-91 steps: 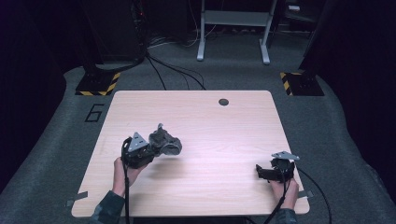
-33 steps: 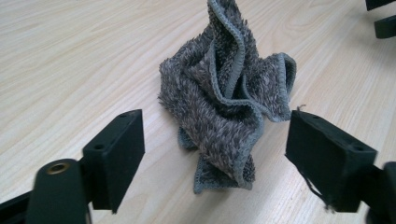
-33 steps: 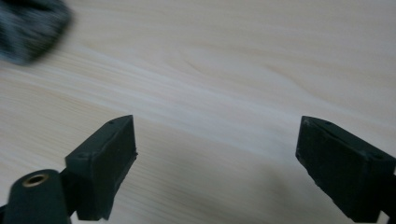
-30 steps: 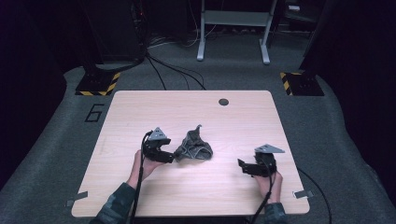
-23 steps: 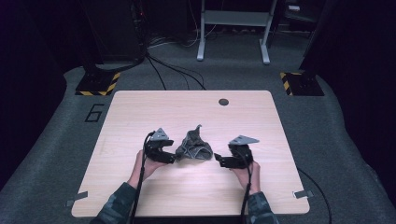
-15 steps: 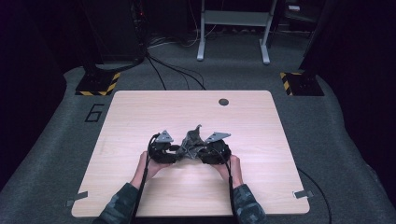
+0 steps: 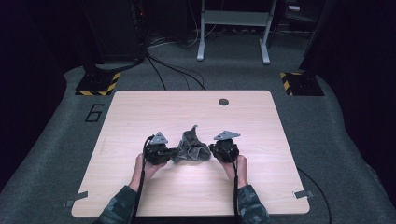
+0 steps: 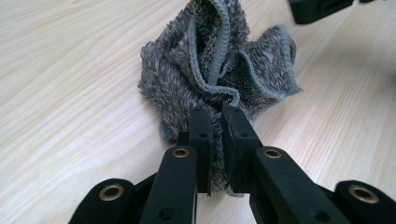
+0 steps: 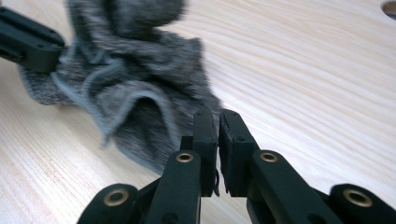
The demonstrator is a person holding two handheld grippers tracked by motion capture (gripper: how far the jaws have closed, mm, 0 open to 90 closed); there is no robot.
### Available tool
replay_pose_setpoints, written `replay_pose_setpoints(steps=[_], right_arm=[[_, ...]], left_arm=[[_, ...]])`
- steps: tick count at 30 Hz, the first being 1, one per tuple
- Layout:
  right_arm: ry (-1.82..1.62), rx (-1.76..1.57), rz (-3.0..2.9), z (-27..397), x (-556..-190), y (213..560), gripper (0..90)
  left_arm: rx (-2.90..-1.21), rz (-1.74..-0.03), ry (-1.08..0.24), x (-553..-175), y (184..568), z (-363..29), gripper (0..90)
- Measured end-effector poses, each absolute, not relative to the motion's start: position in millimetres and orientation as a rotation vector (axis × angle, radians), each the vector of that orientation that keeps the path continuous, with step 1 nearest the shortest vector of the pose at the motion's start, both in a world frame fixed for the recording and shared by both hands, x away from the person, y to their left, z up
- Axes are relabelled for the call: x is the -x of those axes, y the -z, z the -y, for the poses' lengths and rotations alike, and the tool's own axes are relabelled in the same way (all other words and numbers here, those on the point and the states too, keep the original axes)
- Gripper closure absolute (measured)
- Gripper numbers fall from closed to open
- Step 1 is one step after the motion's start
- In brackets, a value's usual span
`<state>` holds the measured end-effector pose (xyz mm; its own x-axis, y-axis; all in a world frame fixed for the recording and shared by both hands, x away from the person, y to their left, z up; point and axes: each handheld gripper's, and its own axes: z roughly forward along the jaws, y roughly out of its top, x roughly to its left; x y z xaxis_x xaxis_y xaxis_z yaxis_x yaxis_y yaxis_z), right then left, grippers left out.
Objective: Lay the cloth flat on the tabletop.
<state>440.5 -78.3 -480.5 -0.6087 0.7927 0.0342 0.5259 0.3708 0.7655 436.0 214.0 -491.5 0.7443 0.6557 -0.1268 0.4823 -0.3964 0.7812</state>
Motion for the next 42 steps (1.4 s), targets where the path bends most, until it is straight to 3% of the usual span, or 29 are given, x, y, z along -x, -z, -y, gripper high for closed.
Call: replay_pose_setpoints(steps=[4,5,6,7,8,10,12,14,15,16,17,18,19,20,22,42], right_arm=[[-1.169,-1.192,-2.277,87,-438,477,81.1],[-1.169,-1.192,-2.277,87,-438,477,75.1],[-1.198,-1.166,-2.294,80,-436,476,63.7],[-1.198,-1.166,-2.294,80,-436,476,63.7],[-1.212,-1.137,-2.322,68,-435,475,49.6],[-1.240,-1.122,-2.352,55,-434,476,47.4],[-1.226,-1.100,-2.384,44,-437,478,46.6],[-1.195,-1.092,-2.407,34,-437,480,52.7],[-1.167,-1.074,-2.419,31,-438,482,61.7],[-1.153,-1.056,-2.438,28,-439,484,68.5],[-1.153,-1.056,-2.438,28,-439,484,68.5],[-1.132,-1.050,-2.448,25,-439,487,78.7],[-1.119,-1.052,-2.449,25,-439,488,82.3],[-1.119,-1.052,-2.449,25,-439,488,82.3],[-1.108,-1.059,-2.442,29,-439,488,86.1],[-1.109,-1.296,-2.229,107,-440,481,86.8]], left_arm=[[-2.045,-0.869,-0.232,-434,493,-221,80.5],[-2.045,-0.871,-0.227,-434,493,-221,80.5],[-2.042,-0.888,-0.217,-434,493,-220,69.5],[-2.042,-0.888,-0.217,-434,493,-220,61.1],[-2.037,-0.884,-0.230,-435,492,-218,51.5],[-2.011,-0.875,-0.198,-436,491,-216,37.7],[-2.017,-0.858,-0.205,-438,487,-214,33.8],[-2.014,-0.856,-0.222,-441,485,-211,35.9],[-2.014,-0.856,-0.222,-441,485,-211,39.4],[-2.044,-0.834,-0.245,-444,485,-208,47.1],[-2.044,-0.834,-0.245,-444,485,-208,58.7],[-2.063,-0.827,-0.251,-446,486,-206,66.5],[-2.071,-0.827,-0.246,-447,488,-205,73.6],[-2.080,-0.827,-0.240,-447,489,-204,73.6],[-2.059,-0.845,-0.242,-447,492,-205,82.6],[-1.999,-0.965,-0.236,-437,491,-235,83.7]])
